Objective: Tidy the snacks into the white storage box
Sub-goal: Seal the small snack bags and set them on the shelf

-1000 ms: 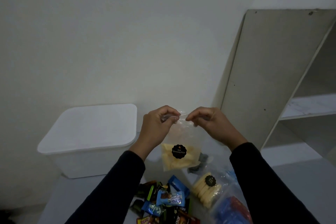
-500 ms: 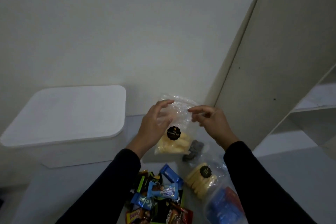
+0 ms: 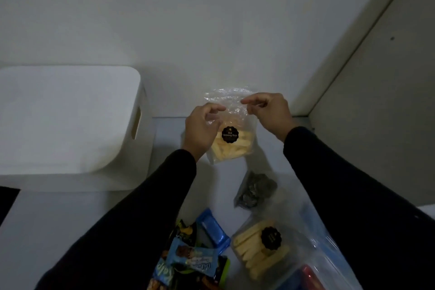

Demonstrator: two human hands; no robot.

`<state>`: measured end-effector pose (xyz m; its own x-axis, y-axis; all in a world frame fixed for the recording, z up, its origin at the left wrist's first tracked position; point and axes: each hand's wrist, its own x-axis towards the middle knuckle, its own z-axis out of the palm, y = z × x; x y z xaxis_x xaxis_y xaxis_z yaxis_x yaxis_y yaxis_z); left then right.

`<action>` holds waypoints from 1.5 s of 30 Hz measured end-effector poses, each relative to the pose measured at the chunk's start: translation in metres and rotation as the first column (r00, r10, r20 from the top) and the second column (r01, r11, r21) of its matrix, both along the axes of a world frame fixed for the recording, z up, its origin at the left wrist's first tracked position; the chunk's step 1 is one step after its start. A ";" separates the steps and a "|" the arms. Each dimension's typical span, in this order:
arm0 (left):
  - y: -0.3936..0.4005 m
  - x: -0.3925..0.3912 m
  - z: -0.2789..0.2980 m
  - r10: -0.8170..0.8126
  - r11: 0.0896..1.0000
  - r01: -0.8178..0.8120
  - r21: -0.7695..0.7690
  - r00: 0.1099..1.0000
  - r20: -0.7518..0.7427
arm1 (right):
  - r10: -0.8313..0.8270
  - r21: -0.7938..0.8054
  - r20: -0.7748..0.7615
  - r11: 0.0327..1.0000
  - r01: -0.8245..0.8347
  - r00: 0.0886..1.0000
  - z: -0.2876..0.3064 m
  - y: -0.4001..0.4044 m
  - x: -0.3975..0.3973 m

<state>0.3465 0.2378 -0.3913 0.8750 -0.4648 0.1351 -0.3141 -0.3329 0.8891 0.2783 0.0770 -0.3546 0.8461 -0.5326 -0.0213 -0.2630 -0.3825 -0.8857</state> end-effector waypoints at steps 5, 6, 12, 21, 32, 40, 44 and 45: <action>-0.020 0.012 -0.024 0.022 0.999 -0.024 0.035 0.999 0.047 | -0.021 0.001 -0.033 1.000 0.021 0.999 -0.022 -0.017 0.013; -0.022 0.013 -0.026 0.028 0.998 -0.031 0.048 0.998 0.061 | -0.013 -0.012 -0.035 1.000 0.012 0.999 -0.023 -0.019 0.015; -0.021 0.020 -0.020 0.012 0.988 -0.027 0.155 0.995 0.098 | 0.100 -0.029 -0.111 0.994 -0.104 0.989 -0.011 -0.022 0.012; -0.005 -0.008 0.029 -0.037 0.898 0.007 0.439 0.997 0.061 | 0.099 -0.321 -0.513 0.899 -0.297 0.853 0.028 -0.004 -0.039; -0.008 -0.069 0.078 -0.591 0.459 0.245 0.854 0.802 0.088 | -0.199 -0.428 -0.716 0.883 -0.196 0.669 0.057 0.038 -0.147; -0.048 -0.127 0.056 -0.780 0.327 0.447 0.833 0.625 -0.029 | -0.333 -0.350 -0.622 0.928 0.129 0.709 0.030 0.059 -0.214; -0.073 -0.143 0.032 -0.776 0.360 0.548 0.755 0.625 -0.083 | -0.377 -0.272 -0.542 0.924 0.267 0.751 0.011 0.054 -0.227; -0.079 -0.145 0.026 -0.774 0.366 0.569 0.736 0.626 -0.098 | -0.388 -0.251 -0.521 0.921 0.298 0.760 0.004 0.050 -0.228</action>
<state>0.2013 0.1587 -0.3653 0.2112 -0.9172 -0.3380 -0.8604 -0.3385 0.3809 0.0501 0.1269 -0.3501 0.4721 -0.8196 -0.3245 -0.8255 -0.2819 -0.4890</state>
